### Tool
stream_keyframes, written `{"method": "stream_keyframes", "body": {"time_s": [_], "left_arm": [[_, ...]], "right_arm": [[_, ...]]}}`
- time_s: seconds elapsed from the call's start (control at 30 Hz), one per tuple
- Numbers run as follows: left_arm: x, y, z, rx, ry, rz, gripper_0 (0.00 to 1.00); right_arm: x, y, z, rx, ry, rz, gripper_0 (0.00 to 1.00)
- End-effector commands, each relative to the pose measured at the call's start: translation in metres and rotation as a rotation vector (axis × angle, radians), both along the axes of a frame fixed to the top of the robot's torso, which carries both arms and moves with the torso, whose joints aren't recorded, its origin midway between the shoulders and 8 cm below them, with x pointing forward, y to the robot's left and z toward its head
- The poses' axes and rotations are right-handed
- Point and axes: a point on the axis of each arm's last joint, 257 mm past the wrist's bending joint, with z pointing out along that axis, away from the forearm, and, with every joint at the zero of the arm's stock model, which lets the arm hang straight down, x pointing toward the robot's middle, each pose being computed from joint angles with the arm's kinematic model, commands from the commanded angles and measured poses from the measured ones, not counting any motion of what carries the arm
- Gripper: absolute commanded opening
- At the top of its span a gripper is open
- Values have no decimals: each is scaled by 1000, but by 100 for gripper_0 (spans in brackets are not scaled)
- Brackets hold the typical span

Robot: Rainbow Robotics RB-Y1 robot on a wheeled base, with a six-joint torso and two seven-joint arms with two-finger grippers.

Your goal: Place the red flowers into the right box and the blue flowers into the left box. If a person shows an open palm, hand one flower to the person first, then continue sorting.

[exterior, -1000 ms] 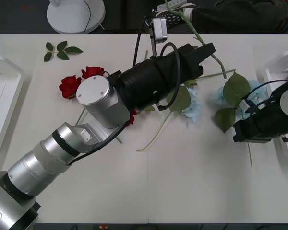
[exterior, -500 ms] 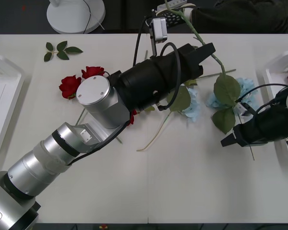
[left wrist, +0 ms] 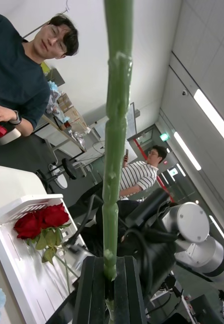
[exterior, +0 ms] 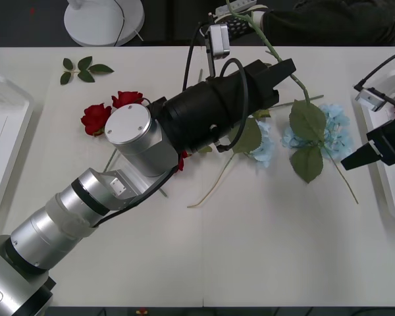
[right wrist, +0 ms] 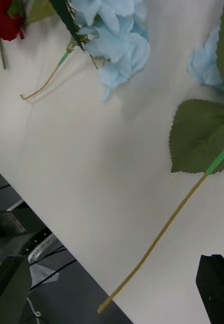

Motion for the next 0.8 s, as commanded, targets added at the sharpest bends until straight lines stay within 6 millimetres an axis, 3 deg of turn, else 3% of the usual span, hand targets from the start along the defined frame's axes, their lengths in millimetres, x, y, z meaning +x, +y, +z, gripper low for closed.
{"method": "stream_keyframes", "body": {"time_s": [0.03,0.3,0.57,0.8], "left_arm": [[-25,-21,37,-36,-54,-62,0],[-25,-21,37,-36,-54,-62,0],[-25,-21,37,-36,-54,-62,0],[-25,-21,37,-36,-54,-62,0]], "right_arm": [[-4,-13,39,-37,-92,103,96],[-9,0,88,-15,-214,254,96],[-13,37,142,133,-304,307,96],[-4,71,153,213,-337,326,96]]}}
